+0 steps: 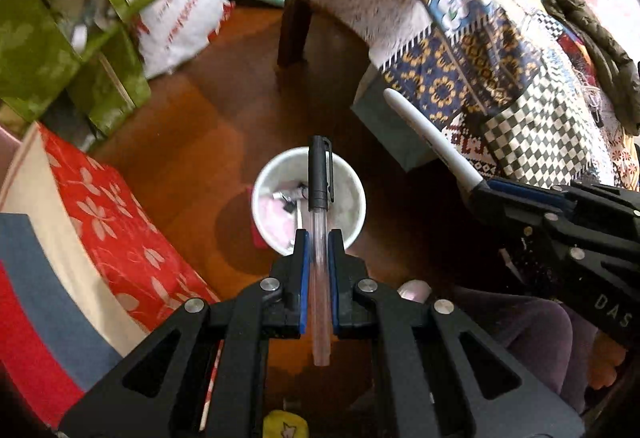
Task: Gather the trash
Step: 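Open the left tool over the bucket while the right tool releases the marker, then move both open tools back up to the items on the bed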
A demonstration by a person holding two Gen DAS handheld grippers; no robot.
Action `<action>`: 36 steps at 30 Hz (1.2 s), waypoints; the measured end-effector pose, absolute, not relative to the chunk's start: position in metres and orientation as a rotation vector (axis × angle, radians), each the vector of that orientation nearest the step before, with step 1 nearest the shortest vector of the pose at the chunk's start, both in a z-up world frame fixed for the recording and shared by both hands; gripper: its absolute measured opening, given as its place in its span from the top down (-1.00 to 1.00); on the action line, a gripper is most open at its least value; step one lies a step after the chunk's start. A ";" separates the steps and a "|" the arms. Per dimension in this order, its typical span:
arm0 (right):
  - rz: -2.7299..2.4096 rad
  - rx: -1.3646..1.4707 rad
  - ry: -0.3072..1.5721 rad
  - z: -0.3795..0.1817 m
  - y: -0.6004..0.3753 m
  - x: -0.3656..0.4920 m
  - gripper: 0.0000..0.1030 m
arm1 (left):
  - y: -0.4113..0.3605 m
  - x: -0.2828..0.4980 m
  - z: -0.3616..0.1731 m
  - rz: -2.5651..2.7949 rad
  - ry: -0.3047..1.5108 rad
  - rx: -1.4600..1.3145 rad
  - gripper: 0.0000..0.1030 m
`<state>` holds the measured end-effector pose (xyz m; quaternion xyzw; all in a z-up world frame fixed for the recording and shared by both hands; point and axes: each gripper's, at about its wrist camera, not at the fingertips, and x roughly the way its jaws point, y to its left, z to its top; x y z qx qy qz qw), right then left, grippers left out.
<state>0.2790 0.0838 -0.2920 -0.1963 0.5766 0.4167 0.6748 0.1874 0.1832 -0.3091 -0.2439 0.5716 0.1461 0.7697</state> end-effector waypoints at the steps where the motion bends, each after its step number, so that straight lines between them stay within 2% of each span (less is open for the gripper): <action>1: 0.930 -0.452 1.308 -0.296 0.087 0.282 0.74 | 0.184 0.191 -0.314 0.318 1.249 -0.532 0.87; 11: 0.945 -0.393 1.369 -0.313 0.106 0.309 0.72 | 0.200 0.226 -0.335 0.343 1.287 -0.553 0.87; 12: 0.948 -0.387 1.375 -0.314 0.106 0.311 0.66 | 0.202 0.227 -0.336 0.362 1.293 -0.548 0.74; 13: 0.945 -0.382 1.396 -0.317 0.107 0.313 0.54 | 0.203 0.228 -0.337 0.377 1.299 -0.542 0.53; 15: 0.929 -0.381 1.418 -0.319 0.105 0.315 0.36 | 0.204 0.227 -0.336 0.395 1.295 -0.532 0.36; 25: 0.889 -0.408 1.362 -0.303 0.075 0.314 0.34 | 0.187 0.210 -0.305 0.397 1.252 -0.452 0.36; 36: 0.877 -0.341 1.152 -0.217 0.015 0.321 0.34 | 0.157 0.210 -0.224 0.411 1.096 -0.379 0.36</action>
